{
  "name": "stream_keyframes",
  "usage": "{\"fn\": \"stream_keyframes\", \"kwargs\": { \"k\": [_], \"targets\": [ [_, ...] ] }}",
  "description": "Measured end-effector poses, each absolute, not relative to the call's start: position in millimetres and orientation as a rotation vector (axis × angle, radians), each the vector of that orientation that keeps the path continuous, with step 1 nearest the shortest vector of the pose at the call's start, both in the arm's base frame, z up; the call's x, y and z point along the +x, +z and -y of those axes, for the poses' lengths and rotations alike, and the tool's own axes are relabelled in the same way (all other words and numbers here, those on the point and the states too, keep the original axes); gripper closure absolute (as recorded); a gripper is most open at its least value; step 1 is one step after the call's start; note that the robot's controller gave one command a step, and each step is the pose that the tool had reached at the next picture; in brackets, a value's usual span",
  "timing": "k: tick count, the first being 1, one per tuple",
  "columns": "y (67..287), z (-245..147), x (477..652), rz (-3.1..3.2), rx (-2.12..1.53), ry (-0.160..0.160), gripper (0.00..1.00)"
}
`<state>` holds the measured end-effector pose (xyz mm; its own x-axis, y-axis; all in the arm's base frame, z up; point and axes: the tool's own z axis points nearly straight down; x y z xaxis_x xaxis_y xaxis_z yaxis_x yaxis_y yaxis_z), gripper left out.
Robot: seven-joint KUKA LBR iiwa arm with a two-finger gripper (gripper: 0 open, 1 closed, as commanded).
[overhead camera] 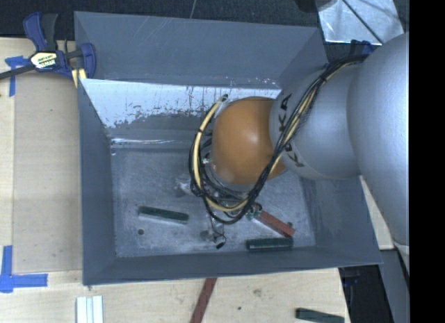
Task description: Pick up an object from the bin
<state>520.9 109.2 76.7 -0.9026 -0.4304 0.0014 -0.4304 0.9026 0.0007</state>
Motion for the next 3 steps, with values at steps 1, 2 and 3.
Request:
{"fn": "stream_keyframes", "kwargs": {
  "k": [1, 2, 3],
  "targets": [
    [71.0, -180.5, 535.1, 3.084, 0.627, -0.004, 1.0],
    [71.0, -180.5, 535.1, 3.084, 0.627, -0.004, 1.0],
    [220.2, -188.6, 529.1, 3.075, 0.665, -0.001, 1.0]
  ]
}}
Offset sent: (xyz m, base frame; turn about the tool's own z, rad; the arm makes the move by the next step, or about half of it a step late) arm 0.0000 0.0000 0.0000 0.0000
